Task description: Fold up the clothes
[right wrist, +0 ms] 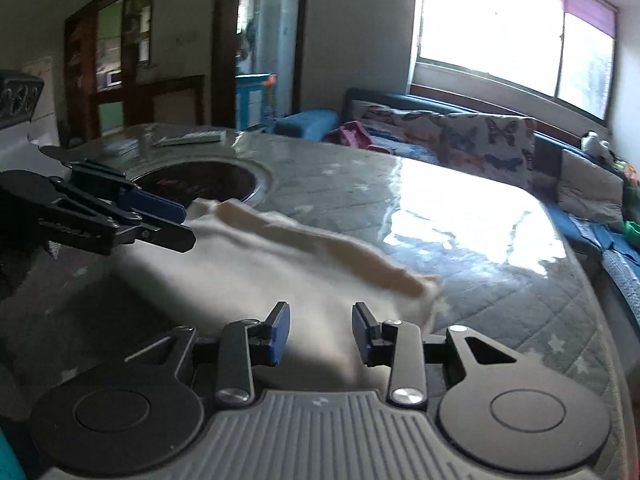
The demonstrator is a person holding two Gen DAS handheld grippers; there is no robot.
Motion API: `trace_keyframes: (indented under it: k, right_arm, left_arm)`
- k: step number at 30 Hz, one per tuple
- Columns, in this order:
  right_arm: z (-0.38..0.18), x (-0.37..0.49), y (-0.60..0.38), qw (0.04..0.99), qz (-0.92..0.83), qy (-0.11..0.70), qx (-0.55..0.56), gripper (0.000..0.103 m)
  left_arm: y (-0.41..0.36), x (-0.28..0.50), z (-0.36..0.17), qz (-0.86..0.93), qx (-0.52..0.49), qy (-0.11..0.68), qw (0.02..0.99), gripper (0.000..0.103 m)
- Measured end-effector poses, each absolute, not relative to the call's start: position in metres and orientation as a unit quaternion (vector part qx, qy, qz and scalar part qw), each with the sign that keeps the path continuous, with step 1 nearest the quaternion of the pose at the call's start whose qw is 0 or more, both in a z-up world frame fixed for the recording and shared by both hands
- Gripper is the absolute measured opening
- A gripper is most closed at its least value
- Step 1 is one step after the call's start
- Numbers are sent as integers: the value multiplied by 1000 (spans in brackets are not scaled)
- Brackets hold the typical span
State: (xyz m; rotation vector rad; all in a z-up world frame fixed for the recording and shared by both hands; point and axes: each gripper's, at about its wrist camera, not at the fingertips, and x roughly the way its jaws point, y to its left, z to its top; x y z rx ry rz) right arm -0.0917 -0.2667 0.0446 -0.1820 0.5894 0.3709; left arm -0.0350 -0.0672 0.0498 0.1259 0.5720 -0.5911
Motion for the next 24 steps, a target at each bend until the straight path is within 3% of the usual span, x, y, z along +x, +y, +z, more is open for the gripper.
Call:
trace_keyframes:
  k: [21,24]
  right_arm:
    - [24,-91,-260,932,193,300,-71,38]
    - [30,-91,-258,931,197,298,-75,43]
  left_arm:
    - [-46,-32,27,-251,14,319,914,40]
    - [-41,-31,33,-253,1,318,914,46]
